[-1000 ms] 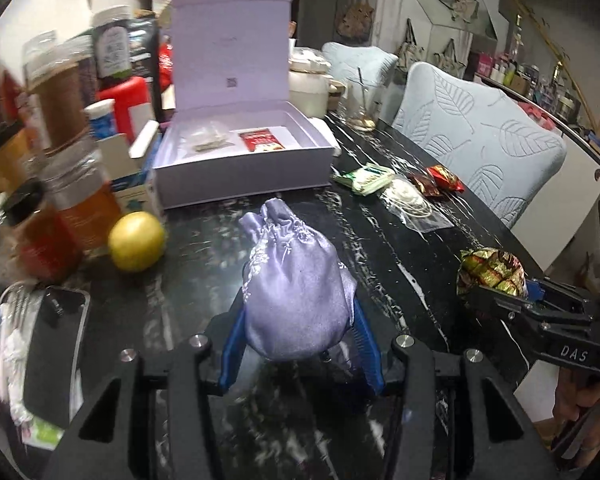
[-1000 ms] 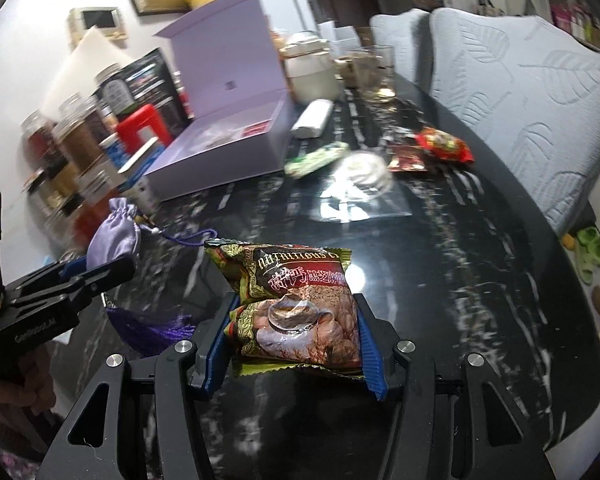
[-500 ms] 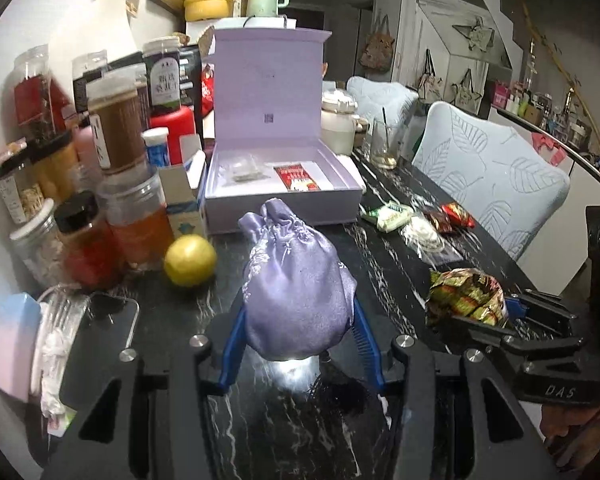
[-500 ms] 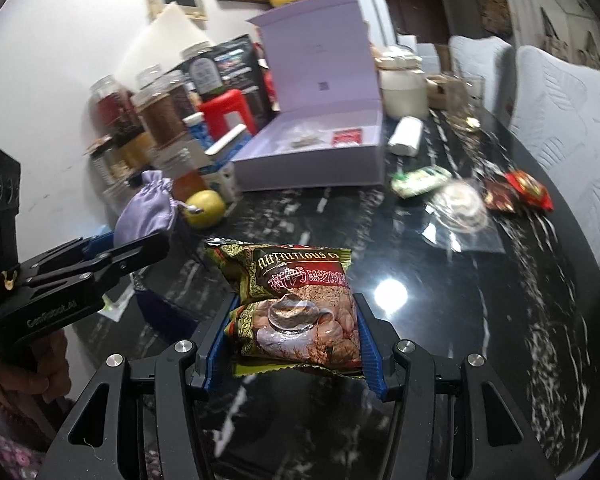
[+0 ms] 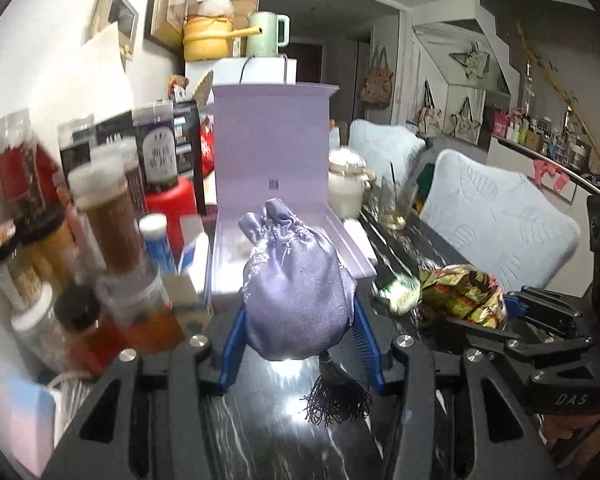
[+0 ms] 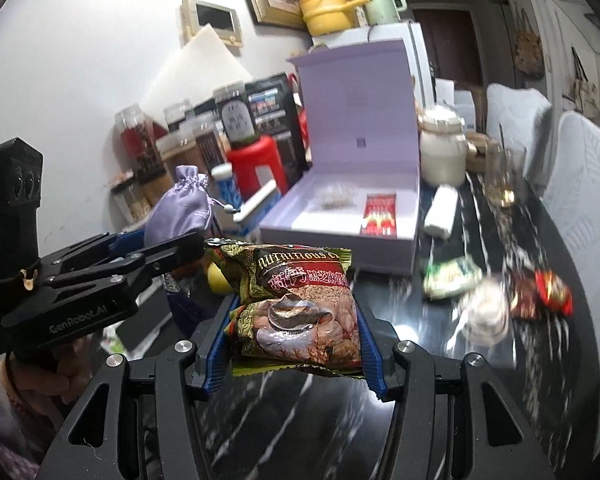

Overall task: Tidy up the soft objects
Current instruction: 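Carry the pouch with the left gripper while the right gripper carries the snack bag over the lavender box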

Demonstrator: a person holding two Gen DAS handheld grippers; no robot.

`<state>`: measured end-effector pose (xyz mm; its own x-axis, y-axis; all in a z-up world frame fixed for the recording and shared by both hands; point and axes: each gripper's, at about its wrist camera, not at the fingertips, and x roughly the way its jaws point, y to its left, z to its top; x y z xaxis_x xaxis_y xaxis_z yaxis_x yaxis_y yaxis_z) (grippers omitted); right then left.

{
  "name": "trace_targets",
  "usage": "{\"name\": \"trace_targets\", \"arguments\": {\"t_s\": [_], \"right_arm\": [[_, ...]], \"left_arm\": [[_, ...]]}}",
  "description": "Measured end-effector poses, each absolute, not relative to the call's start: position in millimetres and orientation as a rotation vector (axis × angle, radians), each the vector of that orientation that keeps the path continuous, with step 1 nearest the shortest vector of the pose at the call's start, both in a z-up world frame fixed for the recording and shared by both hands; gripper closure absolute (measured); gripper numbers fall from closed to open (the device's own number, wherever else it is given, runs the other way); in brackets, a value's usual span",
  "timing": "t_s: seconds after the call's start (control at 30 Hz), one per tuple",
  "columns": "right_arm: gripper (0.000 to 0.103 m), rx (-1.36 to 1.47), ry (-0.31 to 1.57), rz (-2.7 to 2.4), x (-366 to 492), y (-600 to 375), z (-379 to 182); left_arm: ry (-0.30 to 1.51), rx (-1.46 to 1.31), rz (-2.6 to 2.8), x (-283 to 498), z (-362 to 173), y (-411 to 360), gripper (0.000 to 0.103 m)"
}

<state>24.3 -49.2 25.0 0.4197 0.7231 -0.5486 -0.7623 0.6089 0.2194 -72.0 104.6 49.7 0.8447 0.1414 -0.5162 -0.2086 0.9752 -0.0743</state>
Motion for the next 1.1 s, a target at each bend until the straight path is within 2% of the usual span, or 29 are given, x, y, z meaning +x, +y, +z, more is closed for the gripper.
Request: {"name": "trace_targets", "arguments": {"t_s": [0.43,0.7,1.1], "right_arm": [[0.049,-0.083,0.509,0.901,106,-15,89],[0.049,-0.070,0.477,0.894,165,11,108],[0.049,-0.034,0.528,0.891,246,55,87]], "left_arm": [[0.430,-0.093,0.225,18,93,143,0.055],[0.402,-0.091,0.269,76,108,170,0.055],[0.473,-0.064,0.357,146,63,198,0.055]]}}
